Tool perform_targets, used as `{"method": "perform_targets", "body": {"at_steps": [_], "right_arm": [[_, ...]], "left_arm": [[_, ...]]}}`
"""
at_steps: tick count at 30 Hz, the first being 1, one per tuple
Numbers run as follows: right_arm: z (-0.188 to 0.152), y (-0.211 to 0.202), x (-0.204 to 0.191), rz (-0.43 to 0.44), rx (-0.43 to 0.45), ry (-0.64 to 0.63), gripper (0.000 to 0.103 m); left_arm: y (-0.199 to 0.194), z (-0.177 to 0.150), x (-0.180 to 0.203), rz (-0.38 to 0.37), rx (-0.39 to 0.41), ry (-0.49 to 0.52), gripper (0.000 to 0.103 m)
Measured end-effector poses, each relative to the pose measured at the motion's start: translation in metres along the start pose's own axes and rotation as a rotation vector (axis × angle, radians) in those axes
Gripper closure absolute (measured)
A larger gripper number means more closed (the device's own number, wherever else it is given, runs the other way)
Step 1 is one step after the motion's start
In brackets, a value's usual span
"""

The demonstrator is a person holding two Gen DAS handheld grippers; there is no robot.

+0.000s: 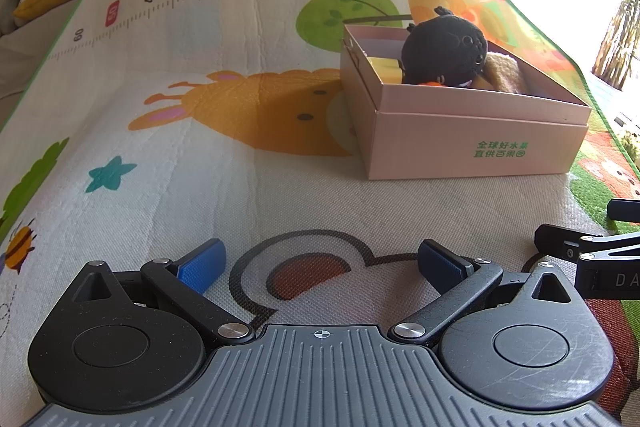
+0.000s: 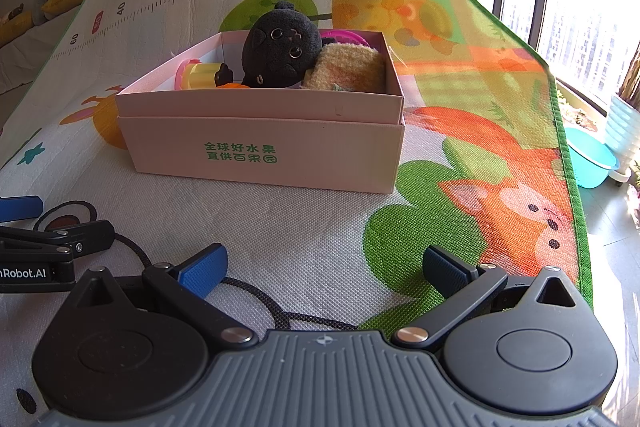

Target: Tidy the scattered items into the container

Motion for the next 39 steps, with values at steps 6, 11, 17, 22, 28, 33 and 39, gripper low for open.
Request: {"method": "perform_targets", "body": {"at_steps": [6,11,17,22,28,33,39], "right_arm": [[0.0001,0.0002,-0.0002,0.0,0.0,0.0,0.0],[0.0,0.0001,-0.0001,0.0,0.0,0.0,0.0],[0.0,0.0001,-0.0001,0.0,0.0,0.0,0.0],[0.0001,0.0002,-0.0002,0.0,0.0,0.0,0.0],[0.0001,0.0002,-0.0002,0.0,0.0,0.0,0.0],[0.0001,0.0002,0.0,0.0,0.0,-0.001,0.0],[-0.0005,-0.0004,0.0001,0.0,0.0,0.0,0.0]], "left_arm": [[0.0,0.0,0.0001,0.0,0.0,0.0,0.0],[0.0001,0.0001,0.0,0.0,0.0,0.0,0.0],[0.0002,0.0002,0.0,0.0,0.0,0.0,0.0],[0.0002,0.0002,-0.0001,0.0,0.0,0.0,0.0],[0.0008,0.0006,-0.0008,-0.007,-0.003,-0.005,0.0],[0.0009,0.0008,0.0008,-0.001,-0.001,0.0,0.0],[0.0006,0.0003,-0.0001,-0.002,0.0,0.0,0.0]]}}
Point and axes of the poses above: each gripper's, at about its wrist camera, not at the fingertips, and y roughly the way its jaws point, x to its right, z to its top, the point moved 5 cm from there along y, roughly the way its jaws point, and after that the axes turned 6 degrees about -x, right-handed, at the moved point
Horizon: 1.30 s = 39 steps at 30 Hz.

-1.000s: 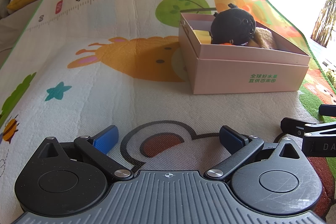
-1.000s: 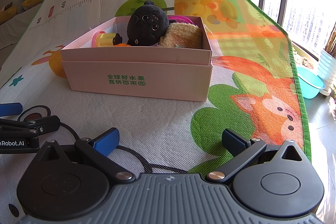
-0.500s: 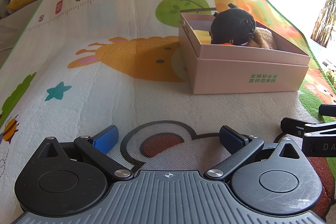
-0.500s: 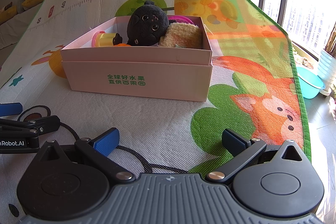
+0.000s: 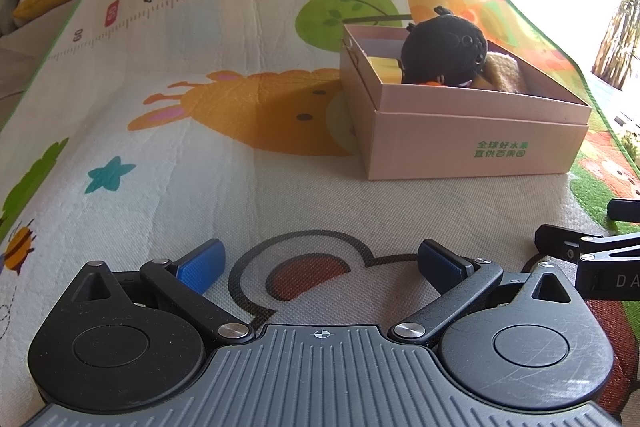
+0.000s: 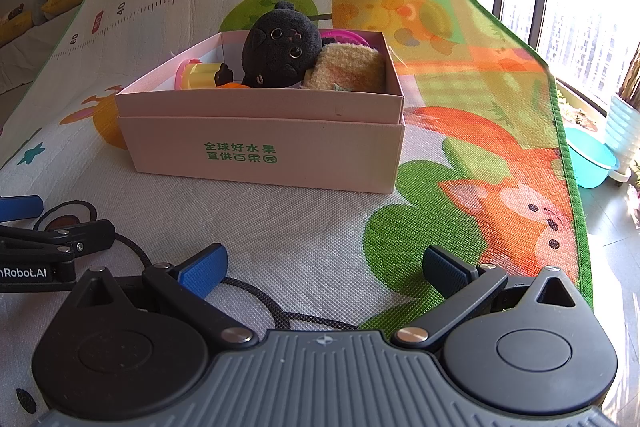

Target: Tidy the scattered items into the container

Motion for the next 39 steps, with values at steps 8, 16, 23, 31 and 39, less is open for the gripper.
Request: {"method": "perform_targets", "body": {"at_steps": [8,16,23,31,39], "right_arm": [[0.0003,0.0002,0.0001,0.0,0.0,0.0,0.0],[0.0012,0.0013,-0.001,0.0,0.0,0.0,0.0],[0.0012,0.0014,-0.001,0.0,0.0,0.0,0.0],[0.0013,0.0014,-0.001,0.0,0.0,0.0,0.0],[0.0013,0.0014,-0.001,0.0,0.0,0.0,0.0]], "left_arm": [[0.0006,0.0031,-0.0011,-0.016,-0.042,0.012,0.0],[-0.0036,-0.0007,0.0019,0.018,-0.055,-0.013,0.0],[-0.0059,-0.0034,0.0017,0.007,-0.046,-0.005,0.0],[-0.0062,-0.0035,0.0008,0.005,-0.043,-0.008,0.0],[-0.0071,-0.0038,0.0019,0.005,-0.043,-0.006,0.0]]}}
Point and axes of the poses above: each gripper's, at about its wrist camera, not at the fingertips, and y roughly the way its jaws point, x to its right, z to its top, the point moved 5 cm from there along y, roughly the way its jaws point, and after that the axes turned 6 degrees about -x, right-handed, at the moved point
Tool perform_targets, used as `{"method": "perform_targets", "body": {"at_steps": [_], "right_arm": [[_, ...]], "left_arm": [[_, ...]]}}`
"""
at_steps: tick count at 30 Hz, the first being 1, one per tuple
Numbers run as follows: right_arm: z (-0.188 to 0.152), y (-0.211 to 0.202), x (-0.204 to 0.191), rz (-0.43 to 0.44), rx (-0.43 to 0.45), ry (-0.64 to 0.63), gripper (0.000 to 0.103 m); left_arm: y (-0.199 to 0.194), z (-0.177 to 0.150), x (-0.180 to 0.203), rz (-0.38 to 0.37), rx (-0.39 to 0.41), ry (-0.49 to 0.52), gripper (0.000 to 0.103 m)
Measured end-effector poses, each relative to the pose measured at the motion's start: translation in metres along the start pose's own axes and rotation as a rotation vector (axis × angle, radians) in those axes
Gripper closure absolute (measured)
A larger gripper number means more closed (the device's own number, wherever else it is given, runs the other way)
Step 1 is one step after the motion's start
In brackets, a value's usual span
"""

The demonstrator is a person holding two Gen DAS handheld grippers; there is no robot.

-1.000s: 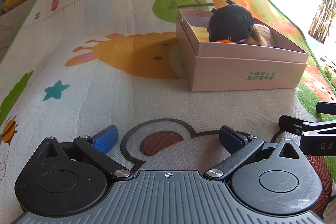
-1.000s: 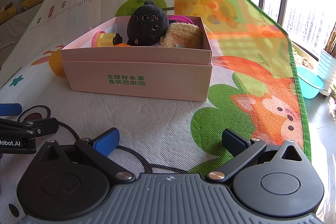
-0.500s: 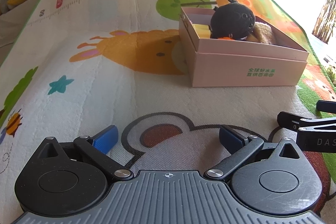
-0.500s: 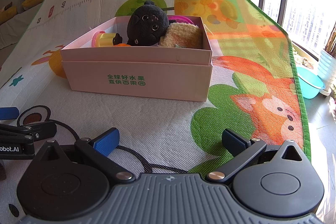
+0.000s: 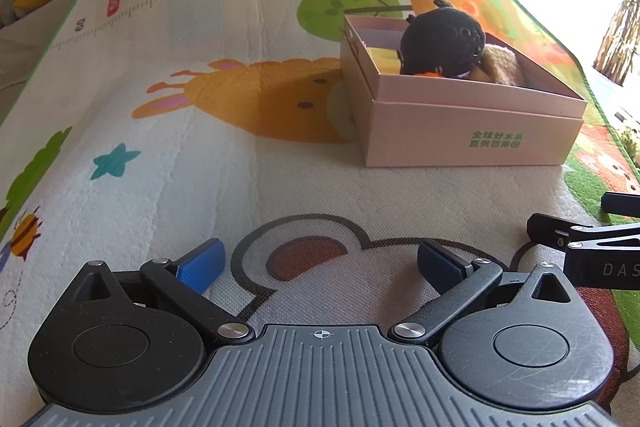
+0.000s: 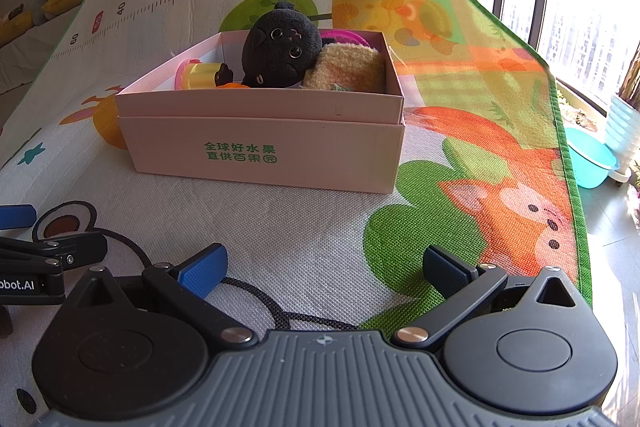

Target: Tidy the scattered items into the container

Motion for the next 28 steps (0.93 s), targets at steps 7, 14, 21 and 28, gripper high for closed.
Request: {"method": "perform_targets", "body": {"at_steps": [7,14,21,28], "right_arm": [[0.0,0.0,0.0,0.0,0.0,0.0,0.0],[0.0,0.0,0.0001,0.0,0.0,0.0,0.0],[0.0,-0.0001,0.0002,0.0,0.0,0.0,0.0],[0.0,0.0,0.0,0.0,0.0,0.0,0.0]], "left_arm": [[0.0007,0.0009,-0.0002,-0.014,-0.014,0.009,0.0],[0.0023,0.0017,-0.0007,-0.012,-0.017,0.007,0.0],[0.0032,0.0024,-0.0009,-0.011,-0.022,0.009,0.0],[0.0026,0.0016,-0.0016,-0.012,-0.02,0.01,0.0]]}}
Point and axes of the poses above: each gripper's, at about its wrist camera, not at the fingertips, and y roughly the way its jaws point, x to its right, z to its top, the point moved 5 cm from there along y, roughly the way its jaws point, and after that the axes turned 6 degrees about -x, right-handed, at the moved point
